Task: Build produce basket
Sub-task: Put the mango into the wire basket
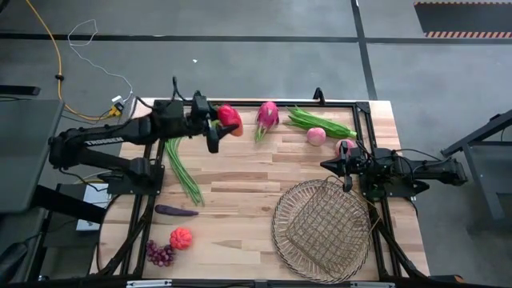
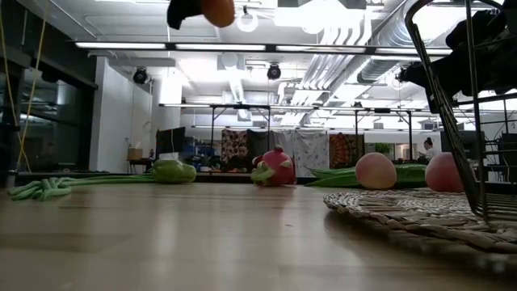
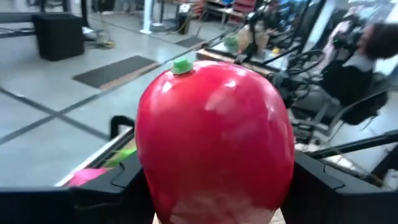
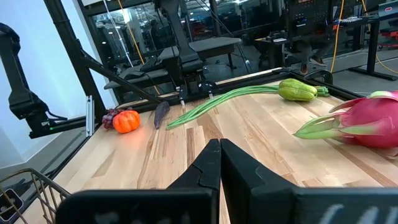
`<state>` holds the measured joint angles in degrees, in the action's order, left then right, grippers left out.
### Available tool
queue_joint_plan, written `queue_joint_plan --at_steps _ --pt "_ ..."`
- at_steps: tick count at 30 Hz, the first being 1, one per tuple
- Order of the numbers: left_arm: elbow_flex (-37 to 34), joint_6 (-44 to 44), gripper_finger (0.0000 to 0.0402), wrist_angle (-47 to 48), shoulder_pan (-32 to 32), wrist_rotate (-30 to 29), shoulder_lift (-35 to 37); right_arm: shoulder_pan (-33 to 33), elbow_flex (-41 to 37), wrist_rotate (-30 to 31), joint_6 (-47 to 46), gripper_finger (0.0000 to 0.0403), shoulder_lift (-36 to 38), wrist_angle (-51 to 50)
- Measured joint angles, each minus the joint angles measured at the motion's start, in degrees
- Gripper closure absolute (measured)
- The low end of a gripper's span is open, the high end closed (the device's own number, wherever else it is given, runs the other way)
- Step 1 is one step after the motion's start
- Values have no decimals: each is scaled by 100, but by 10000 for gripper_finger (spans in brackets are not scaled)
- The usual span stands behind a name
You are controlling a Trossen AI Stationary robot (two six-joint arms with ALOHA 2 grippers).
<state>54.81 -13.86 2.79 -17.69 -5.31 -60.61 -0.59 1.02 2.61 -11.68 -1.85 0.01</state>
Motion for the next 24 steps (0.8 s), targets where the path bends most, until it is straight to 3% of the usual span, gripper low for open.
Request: queue_joint_plan --at_steps 7,12,15,19,24 --pt "-1350 -1148 164 -2286 553 178 -178 1 -2 2 0 403 -2 0" --pt "-1432 -1104 164 -2588 817 -34 -147 -1 -10 20 -93 403 -2 133" --pt "-1324 -1018 164 -2587 856 40 -100 -1 -15 65 -1050 403 -3 962" --pt "-1106 -1015 162 -2570 883 311 -99 1 -15 1028 -2316 403 1 2489" --pt "-908 -1077 161 -2579 955 580 -95 -1 -9 1968 -2103 403 -36 3721"
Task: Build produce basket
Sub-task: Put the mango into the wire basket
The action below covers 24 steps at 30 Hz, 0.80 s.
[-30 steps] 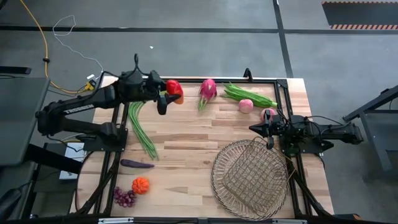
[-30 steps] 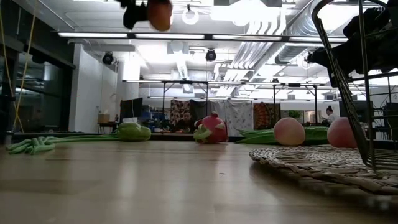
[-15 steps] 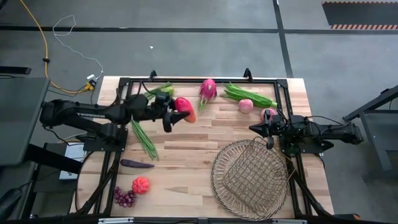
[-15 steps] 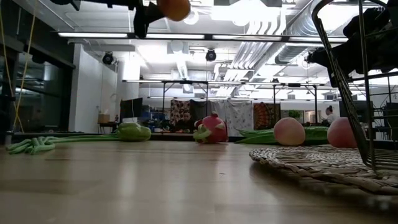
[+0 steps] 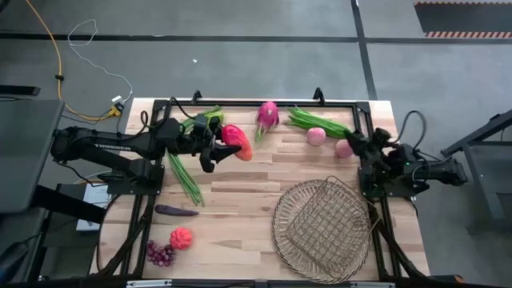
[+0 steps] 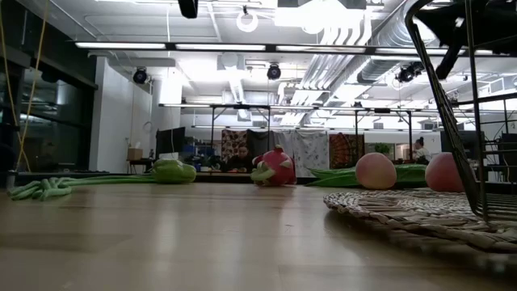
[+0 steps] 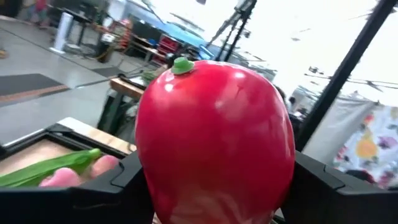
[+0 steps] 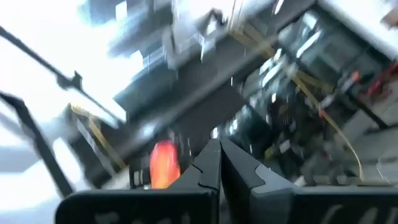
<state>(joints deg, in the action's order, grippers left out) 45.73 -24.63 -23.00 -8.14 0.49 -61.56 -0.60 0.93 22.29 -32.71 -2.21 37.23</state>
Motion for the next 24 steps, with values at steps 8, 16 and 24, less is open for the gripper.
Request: queue_joint_plan --at_steps 8,16,24 --pt "12 48 160 7 -15 212 0 2 868 -136 -186 403 -1350 155" --pt "12 142 159 154 -205 239 12 2 2226 -170 355 403 -3730 -190" --pt "12 453 158 392 -236 139 13 5 3459 -2180 715 403 -5590 -202"
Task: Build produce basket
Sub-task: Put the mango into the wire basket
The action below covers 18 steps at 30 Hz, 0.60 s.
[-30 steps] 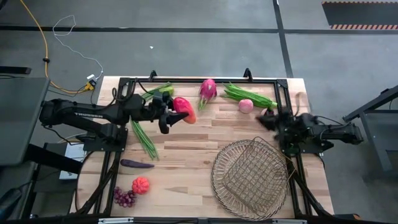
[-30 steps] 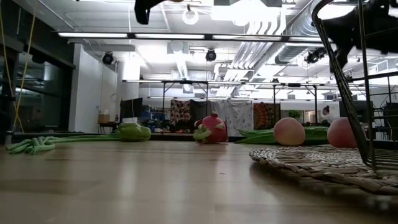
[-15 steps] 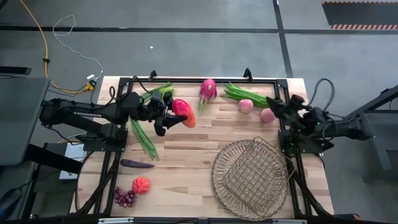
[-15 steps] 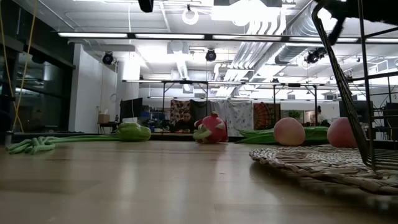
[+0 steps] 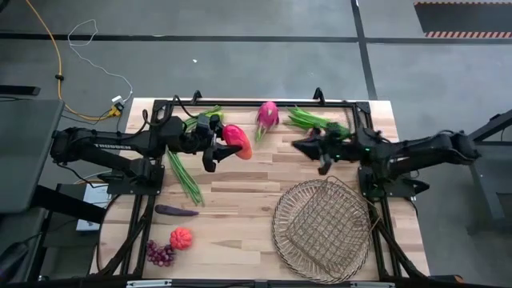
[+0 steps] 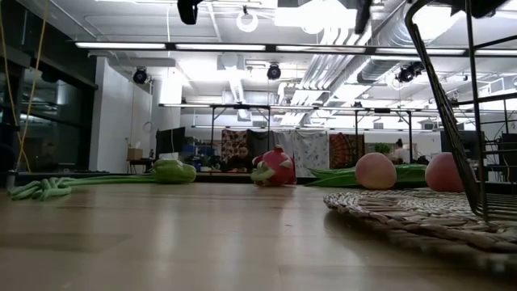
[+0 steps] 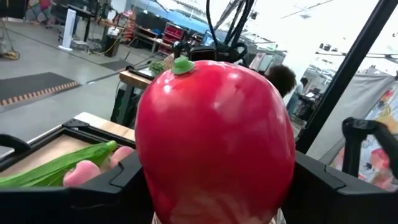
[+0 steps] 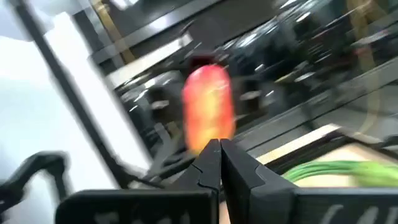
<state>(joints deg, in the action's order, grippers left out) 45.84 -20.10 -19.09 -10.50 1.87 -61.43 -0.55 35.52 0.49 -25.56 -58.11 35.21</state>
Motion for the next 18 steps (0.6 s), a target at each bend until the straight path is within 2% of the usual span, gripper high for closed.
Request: queue_joint_plan --at_steps 3,6,9,13,18 --pt "0 80 158 64 0 -1 0 -3 596 -453 4 395 -545 -279" --pt "0 83 158 208 0 2 0 -3 1355 -585 105 363 -950 -1355" --pt "0 82 158 323 0 6 -1 50 2270 -605 256 309 -1286 -2881" --pt "0 83 158 356 -2 43 0 100 3486 -204 492 217 -1783 -5032" --pt "0 82 158 465 -2 45 0 98 4633 255 796 113 -2443 -6550"
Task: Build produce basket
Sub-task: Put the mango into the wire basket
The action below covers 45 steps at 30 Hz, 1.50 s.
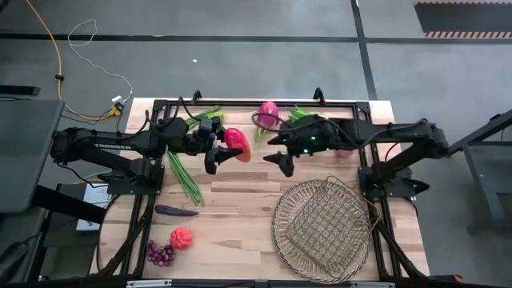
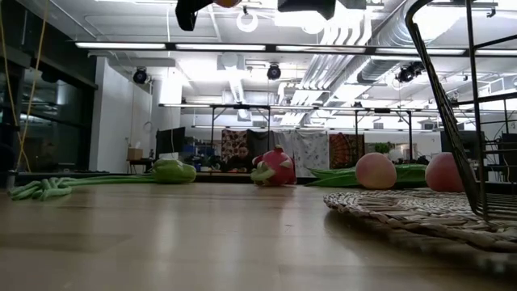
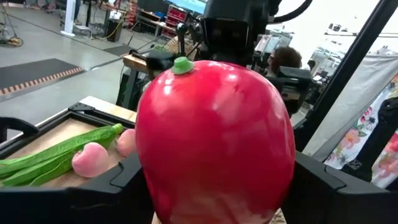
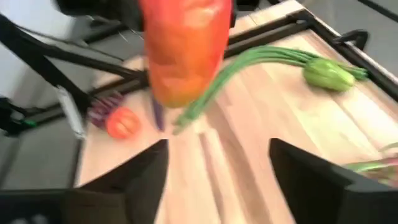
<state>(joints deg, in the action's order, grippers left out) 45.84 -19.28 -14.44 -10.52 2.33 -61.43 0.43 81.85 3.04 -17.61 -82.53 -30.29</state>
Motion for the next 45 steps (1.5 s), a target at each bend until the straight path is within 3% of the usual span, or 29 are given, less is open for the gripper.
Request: queue_joint_plan --at_steps 4,8,11,17,22,32,37,45 --pt "0 49 158 13 0 -2 0 -2 441 -174 220 67 -392 -317" --pt "0 95 158 15 0 -82 0 2 511 -512 291 46 -581 -99" --pt "0 178 158 15 4 -169 -18 2 407 -495 284 43 -646 335" --pt "2 163 158 -51 4 -173 -132 0 264 147 254 43 -757 1148" --pt "2 148 158 -291 4 -200 -267 10 259 -257 115 43 -871 1542" --pt "4 132 158 -968 19 -257 -604 37 257 -248 5 43 -1091 1770" --pt "4 146 158 -964 17 -238 -647 31 257 -207 -7 72 -1091 1818" --pt "4 141 158 -936 17 -133 -646 33 257 -110 -33 178 -1091 1753"
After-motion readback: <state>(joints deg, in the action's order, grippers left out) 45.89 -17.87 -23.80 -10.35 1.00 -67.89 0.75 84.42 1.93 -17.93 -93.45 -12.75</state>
